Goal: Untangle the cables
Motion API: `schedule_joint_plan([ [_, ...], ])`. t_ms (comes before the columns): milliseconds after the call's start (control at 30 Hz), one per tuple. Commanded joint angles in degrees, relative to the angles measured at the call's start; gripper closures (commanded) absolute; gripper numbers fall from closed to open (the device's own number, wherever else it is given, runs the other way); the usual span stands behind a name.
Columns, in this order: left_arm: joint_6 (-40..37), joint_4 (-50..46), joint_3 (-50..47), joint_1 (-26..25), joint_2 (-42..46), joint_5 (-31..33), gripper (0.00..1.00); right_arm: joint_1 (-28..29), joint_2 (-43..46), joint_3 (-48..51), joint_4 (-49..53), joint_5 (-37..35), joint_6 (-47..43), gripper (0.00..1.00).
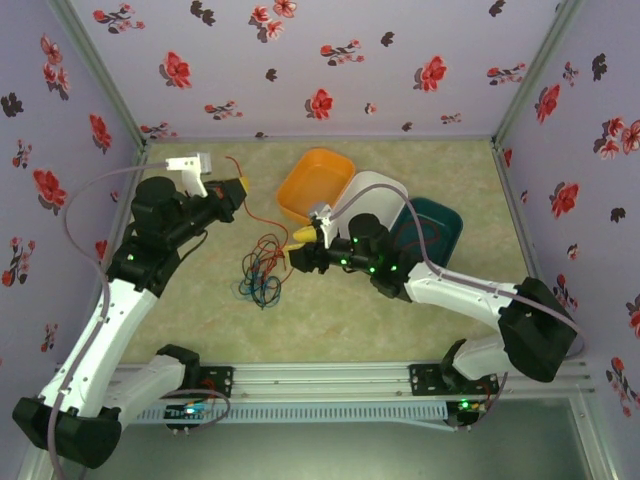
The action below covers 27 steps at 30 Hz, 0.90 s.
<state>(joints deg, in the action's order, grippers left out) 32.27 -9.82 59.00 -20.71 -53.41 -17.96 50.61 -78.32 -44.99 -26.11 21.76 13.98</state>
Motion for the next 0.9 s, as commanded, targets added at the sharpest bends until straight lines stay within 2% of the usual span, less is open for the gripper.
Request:
schedule_joint_plan([
  [0, 1.33, 2.88, 0.33, 0.76, 0.32, 0.76, 1.0, 0.68, 0.59, 0.85, -5.64, 2.19, 2.03, 0.47],
  [267, 1.93, 3.39, -0.67, 1.75, 0.65, 0.78, 1.0, 1.09, -0.9, 0.58, -7.98, 3.81, 4.08, 0.46],
  [567, 2.77, 3.67, -1.34, 1.88, 1.43, 0.58, 1.0, 1.09, -6.13, -1.7, -12.25, -3.45, 8.85, 0.45],
  [867, 3.58, 3.98, -3.01, 2.12, 2.04, 0.3, 1.0, 1.06, -11.52, -4.4, -20.98, -1.59, 14.54, 0.63],
])
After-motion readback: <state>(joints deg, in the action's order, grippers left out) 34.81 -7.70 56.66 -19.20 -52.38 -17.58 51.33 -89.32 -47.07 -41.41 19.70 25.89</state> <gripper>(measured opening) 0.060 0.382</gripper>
